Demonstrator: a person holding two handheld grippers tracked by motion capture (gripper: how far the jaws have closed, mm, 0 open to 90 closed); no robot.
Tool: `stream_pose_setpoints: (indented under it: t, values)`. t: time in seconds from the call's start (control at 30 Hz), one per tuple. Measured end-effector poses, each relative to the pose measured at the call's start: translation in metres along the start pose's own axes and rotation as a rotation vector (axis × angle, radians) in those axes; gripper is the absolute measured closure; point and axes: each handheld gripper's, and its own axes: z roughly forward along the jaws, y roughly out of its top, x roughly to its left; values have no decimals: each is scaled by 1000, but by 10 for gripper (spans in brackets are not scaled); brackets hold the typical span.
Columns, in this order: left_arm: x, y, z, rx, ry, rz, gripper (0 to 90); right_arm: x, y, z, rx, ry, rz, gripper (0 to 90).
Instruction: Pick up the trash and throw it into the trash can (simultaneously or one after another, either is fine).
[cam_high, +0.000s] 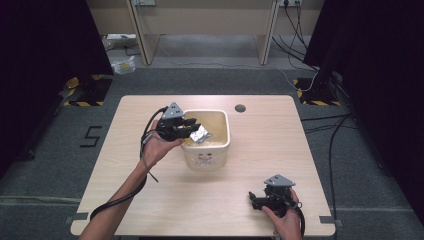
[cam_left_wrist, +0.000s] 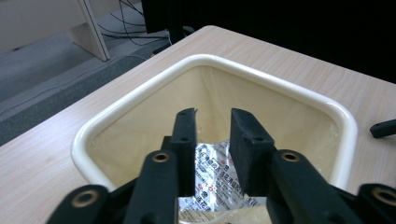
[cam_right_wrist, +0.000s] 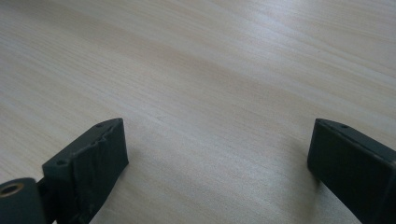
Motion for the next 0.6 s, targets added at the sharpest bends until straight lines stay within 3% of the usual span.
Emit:
stream_pose_setpoints:
  t: [0.6]
  values:
    - [-3,-5,-18,-22,-34,-73,404,0,0,0,2,-1,1,52]
